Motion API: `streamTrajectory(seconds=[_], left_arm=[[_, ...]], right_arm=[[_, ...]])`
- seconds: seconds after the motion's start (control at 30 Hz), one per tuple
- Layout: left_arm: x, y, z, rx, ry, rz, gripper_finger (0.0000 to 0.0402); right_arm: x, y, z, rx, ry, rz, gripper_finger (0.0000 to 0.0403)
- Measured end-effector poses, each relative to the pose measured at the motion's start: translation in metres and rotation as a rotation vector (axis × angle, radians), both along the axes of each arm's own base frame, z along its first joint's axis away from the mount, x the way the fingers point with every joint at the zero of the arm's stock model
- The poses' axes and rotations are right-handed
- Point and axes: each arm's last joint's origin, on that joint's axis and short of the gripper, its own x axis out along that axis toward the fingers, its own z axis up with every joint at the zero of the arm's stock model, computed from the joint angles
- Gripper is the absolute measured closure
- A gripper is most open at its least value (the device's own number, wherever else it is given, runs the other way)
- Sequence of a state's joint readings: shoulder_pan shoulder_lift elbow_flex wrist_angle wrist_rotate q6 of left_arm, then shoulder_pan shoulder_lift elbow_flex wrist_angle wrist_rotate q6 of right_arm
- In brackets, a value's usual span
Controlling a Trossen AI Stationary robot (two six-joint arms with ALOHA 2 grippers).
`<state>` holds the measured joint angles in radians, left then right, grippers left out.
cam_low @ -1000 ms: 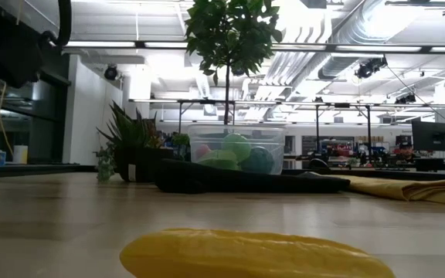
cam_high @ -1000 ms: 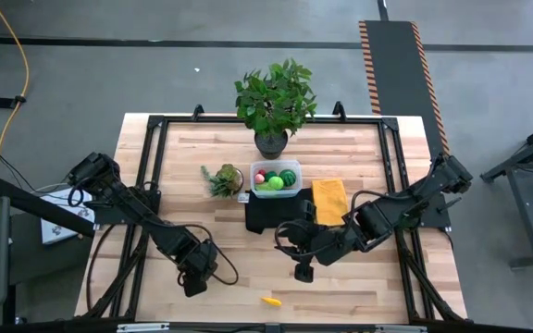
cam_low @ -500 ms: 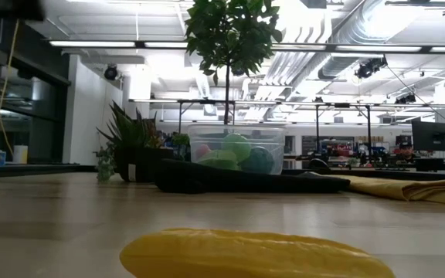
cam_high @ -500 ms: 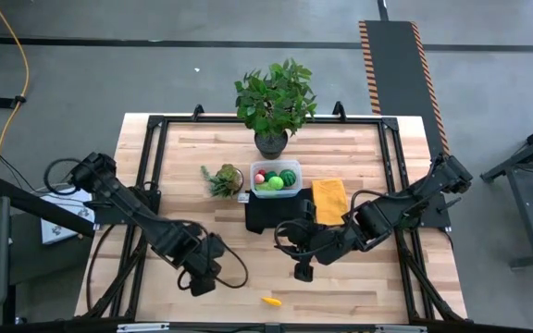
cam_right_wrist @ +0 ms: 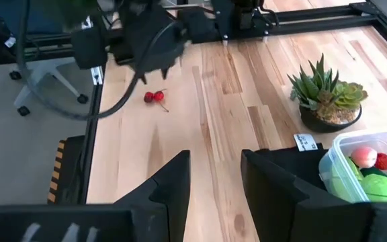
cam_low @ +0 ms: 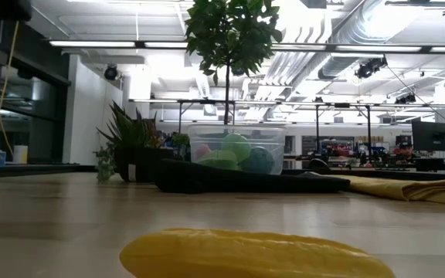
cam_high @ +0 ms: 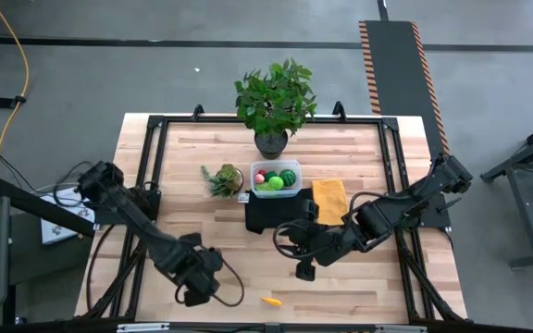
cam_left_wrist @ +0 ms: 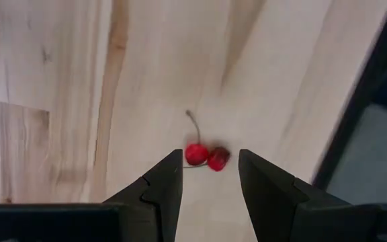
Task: Pick and placing Produce into tupperware
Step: Put the top dark red cherry into the transparent bin
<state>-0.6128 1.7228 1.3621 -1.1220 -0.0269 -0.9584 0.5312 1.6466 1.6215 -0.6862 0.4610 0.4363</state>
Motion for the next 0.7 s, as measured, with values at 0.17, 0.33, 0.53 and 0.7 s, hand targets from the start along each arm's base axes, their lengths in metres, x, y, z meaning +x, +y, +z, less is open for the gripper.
streamTrajectory(seconds=[0.17, 0.33, 0.53, 0.7], left_arm=[[-0.001, -0.012, -0.015, 0.032, 0.036, -0.07, 0.0268], [0.001, -0.019, -0.014, 0.108, -0.083, -0.114, 0.0268], [0.004, -0.019, -0.016, 0.159, -0.125, -0.157, 0.0268], [0.005, -0.019, -0.02, 0.182, -0.113, -0.224, 0.0268]], right_arm=[[0.0, 0.0, 0.0, -0.009, 0.005, 0.004, 0.0279], [-0.001, 0.001, 0.0, -0.007, 0.002, 0.008, 0.0279], [-0.003, 0.007, 0.0, -0.003, -0.007, 0.014, 0.0279], [-0.005, 0.011, 0.001, -0.006, -0.025, 0.003, 0.0279]])
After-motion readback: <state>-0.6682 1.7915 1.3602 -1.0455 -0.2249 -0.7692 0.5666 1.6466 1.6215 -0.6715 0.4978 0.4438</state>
